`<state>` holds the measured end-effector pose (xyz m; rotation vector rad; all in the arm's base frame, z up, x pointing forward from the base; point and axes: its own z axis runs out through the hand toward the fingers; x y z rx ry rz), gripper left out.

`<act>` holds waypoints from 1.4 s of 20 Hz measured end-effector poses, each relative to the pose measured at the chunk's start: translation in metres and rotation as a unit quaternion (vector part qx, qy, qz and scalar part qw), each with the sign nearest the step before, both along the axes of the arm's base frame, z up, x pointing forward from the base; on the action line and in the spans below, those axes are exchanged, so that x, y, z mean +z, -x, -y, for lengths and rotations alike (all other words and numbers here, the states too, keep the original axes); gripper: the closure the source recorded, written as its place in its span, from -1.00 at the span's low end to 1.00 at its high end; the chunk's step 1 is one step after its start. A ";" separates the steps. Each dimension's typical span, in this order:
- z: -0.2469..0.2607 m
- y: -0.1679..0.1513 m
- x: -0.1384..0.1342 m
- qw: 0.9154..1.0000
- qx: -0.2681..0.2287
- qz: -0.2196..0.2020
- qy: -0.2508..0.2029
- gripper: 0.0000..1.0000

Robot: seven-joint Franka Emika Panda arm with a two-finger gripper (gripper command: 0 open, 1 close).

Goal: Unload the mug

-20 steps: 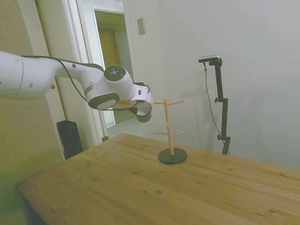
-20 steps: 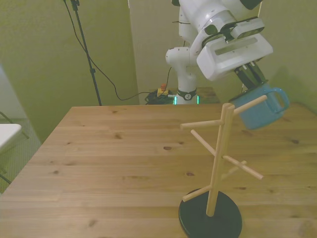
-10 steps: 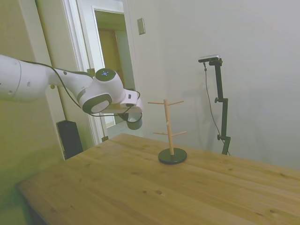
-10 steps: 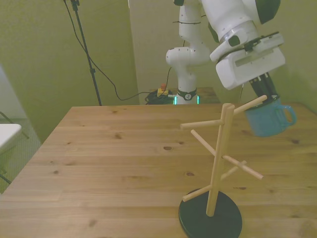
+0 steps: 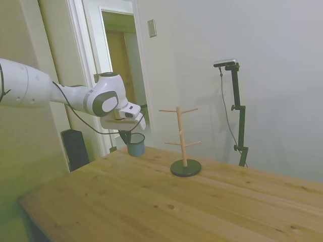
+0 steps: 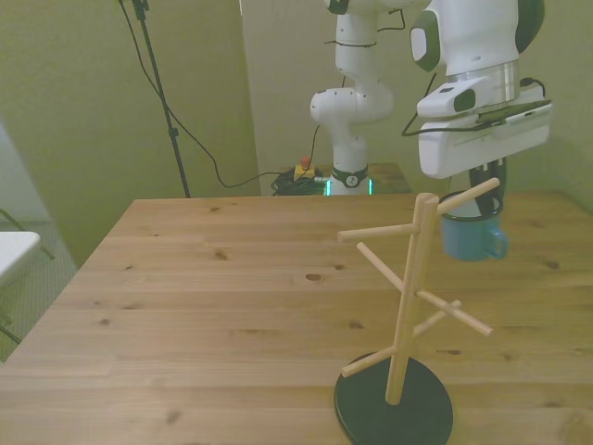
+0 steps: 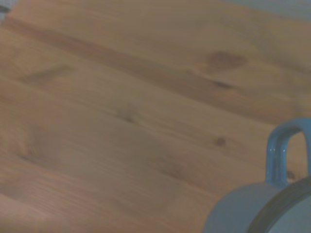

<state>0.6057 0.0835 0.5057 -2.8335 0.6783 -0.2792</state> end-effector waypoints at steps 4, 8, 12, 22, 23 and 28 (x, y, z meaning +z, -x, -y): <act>0.044 -0.005 -0.024 0.998 -0.047 -0.043 0.025 1.00; 0.079 0.002 -0.038 0.995 -0.077 -0.056 0.041 1.00; 0.113 0.015 -0.043 0.992 -0.102 -0.048 0.056 1.00; 0.162 0.034 -0.081 0.986 -0.138 -0.048 0.076 1.00; 0.165 0.036 -0.084 0.986 -0.141 -0.050 0.076 1.00; 0.178 0.040 -0.094 0.984 -0.148 -0.048 0.082 1.00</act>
